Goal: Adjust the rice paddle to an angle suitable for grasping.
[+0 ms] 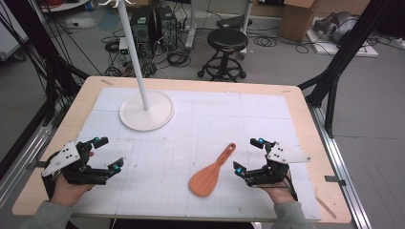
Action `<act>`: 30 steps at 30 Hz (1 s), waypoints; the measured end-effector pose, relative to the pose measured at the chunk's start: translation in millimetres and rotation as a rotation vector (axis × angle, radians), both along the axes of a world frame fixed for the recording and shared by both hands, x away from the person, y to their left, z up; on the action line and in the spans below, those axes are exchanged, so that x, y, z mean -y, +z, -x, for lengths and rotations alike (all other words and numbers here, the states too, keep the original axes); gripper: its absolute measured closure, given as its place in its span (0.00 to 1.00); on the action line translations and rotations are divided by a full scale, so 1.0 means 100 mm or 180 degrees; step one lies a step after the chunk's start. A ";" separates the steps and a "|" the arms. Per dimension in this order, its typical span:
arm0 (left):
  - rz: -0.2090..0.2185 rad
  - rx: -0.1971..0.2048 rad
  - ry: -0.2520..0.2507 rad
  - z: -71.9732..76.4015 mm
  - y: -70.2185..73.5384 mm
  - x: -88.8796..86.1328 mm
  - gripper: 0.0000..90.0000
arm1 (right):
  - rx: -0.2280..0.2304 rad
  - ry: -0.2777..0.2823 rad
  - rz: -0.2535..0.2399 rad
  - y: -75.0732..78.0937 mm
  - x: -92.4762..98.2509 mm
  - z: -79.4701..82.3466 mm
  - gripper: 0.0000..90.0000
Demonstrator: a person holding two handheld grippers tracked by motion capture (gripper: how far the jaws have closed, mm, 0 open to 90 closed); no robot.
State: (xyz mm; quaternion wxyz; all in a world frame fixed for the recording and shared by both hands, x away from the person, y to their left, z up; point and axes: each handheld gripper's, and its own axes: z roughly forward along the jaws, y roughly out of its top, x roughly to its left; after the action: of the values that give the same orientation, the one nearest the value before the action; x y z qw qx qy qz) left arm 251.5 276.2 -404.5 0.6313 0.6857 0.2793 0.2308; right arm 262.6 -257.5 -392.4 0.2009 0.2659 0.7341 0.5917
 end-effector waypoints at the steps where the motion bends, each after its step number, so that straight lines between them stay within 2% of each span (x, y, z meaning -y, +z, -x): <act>1: 0.0003 -0.0010 0.0009 0.00 0.00 0.00 0.06 | -0.0006 -0.0012 -0.0026 0.00 0.00 0.00 0.00; 9: -0.0035 -0.0047 0.0010 -0.01 -0.02 0.00 0.06 | -0.0031 -0.0014 -0.0028 0.00 0.00 0.00 0.02; 12: -0.0044 -0.0055 0.0001 -0.01 -0.02 0.01 0.06 | 0.0004 0.0028 -0.0021 0.01 0.00 0.02 0.23; 14: -0.0044 -0.0056 0.0005 -0.01 -0.02 0.01 0.06 | 0.0026 0.0030 -0.0032 0.02 -0.01 0.03 0.27; 15: -0.0067 -0.0065 -0.0003 -0.02 -0.02 0.01 0.06 | 0.0022 -0.0002 -0.0074 0.02 -0.02 0.04 0.37; 22: -0.0123 -0.0081 0.0021 -0.02 -0.05 0.02 0.06 | 0.0046 0.0020 -0.0127 0.03 -0.05 0.03 0.79; 24: -0.0126 -0.0095 0.0023 -0.02 -0.05 0.02 0.06 | 0.0043 0.0061 -0.0138 0.03 -0.07 0.02 0.87; 27: -0.0135 -0.0099 0.0025 -0.02 -0.05 0.02 0.06 | 0.0012 0.0068 -0.0105 0.02 -0.12 0.01 0.90; 30: -0.0147 -0.0109 0.0023 -0.02 -0.06 0.02 0.06 | -0.0004 0.0092 0.0009 -0.01 -0.25 -0.02 0.98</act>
State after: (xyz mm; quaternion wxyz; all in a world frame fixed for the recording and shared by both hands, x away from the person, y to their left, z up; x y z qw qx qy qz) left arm 253.7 274.1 -410.5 0.6096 0.7029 0.2872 0.2277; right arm 264.7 -232.9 -393.9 0.1922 0.2553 0.7388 0.5934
